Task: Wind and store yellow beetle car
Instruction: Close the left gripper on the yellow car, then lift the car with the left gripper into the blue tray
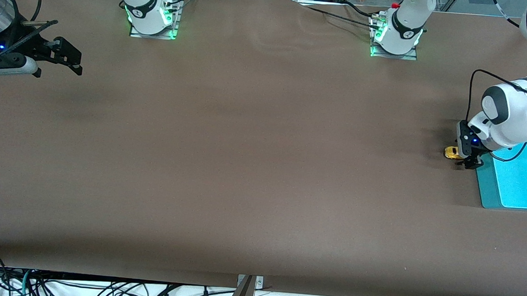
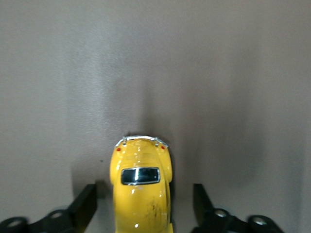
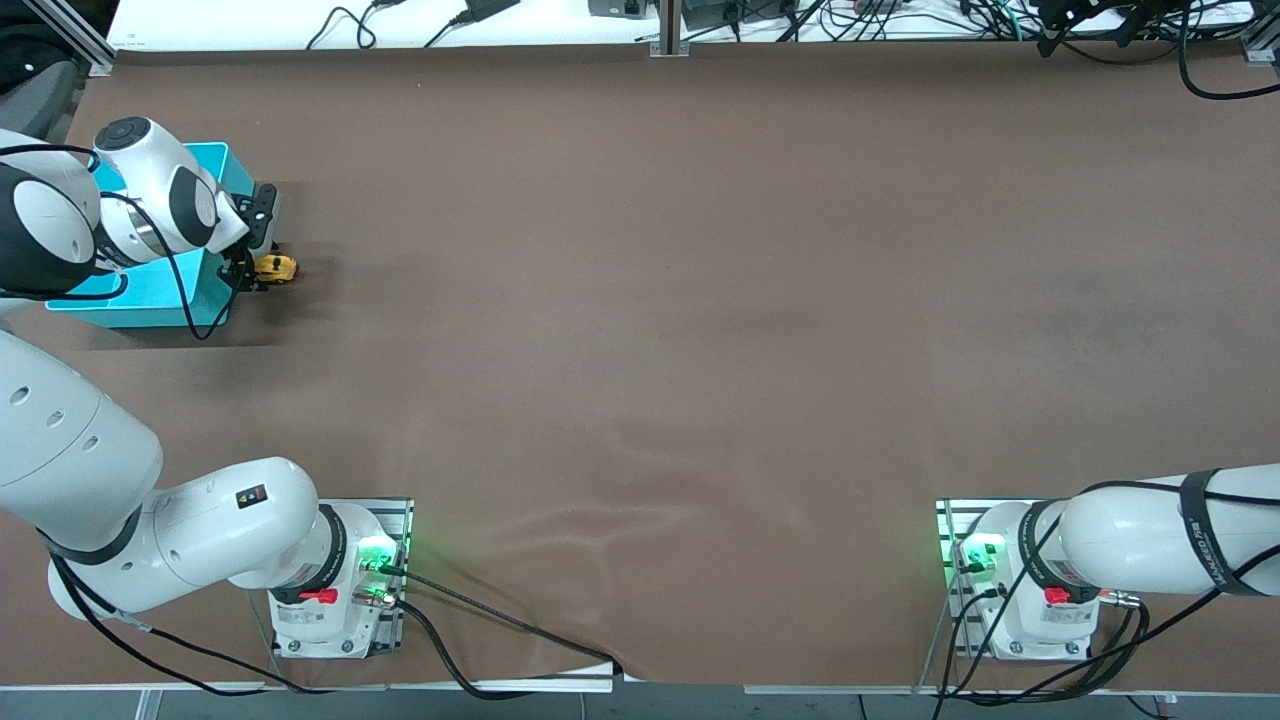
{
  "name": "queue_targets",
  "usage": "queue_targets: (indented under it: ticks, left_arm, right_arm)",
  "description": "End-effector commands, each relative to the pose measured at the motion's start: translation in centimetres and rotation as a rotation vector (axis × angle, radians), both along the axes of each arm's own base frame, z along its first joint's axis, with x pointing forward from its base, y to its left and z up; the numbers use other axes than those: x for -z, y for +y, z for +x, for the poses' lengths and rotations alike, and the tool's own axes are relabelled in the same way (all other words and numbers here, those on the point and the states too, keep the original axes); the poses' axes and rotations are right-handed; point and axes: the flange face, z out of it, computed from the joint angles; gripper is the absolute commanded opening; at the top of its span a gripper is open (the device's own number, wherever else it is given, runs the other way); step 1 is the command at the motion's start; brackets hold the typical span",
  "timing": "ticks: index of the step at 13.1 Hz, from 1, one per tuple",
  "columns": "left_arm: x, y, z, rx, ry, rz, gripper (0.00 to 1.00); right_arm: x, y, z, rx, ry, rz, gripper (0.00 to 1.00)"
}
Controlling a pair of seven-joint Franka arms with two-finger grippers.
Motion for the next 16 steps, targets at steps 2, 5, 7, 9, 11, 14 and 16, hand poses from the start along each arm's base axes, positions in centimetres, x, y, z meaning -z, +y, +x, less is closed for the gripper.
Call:
queue_targets:
  ticks: [2,5,7,9,11,14,16]
  left_arm:
    - [0.4,1.0,-0.2,0.011,-0.009,0.001,0.16]
    - [-0.3,-0.6,0.8,0.023,-0.018,-0.008,0.14]
    - [-1.7,-3.1,2.3,-0.008,-0.003,-0.048,0.14]
    - [-3.5,-6.3,3.9,-0.08,0.04,-0.085,0.15]
    - [-6.6,-9.1,5.8,-0.1,0.099,-0.099,0.17]
    - [-11.6,-8.6,9.0,-0.125,0.146,-0.085,0.17]
    - [-13.5,-6.7,9.6,-0.106,0.159,-0.03,0.17]
  right_arm:
    - [-0.3,-0.2,-0.1,0.019,0.007,-0.005,1.0]
    - [-0.2,-0.5,0.0,0.024,0.007,-0.005,1.0]
    - [-0.2,-0.5,0.0,0.024,0.008,-0.003,1.0]
    - [-0.2,-0.6,0.0,0.025,0.01,-0.005,1.0]
    - [-0.2,-0.6,-0.1,0.024,0.01,-0.005,1.0]
    - [-0.1,-0.6,-0.2,0.02,0.02,-0.009,1.0]
    - [0.1,-0.6,-0.2,0.019,0.025,-0.01,1.0]
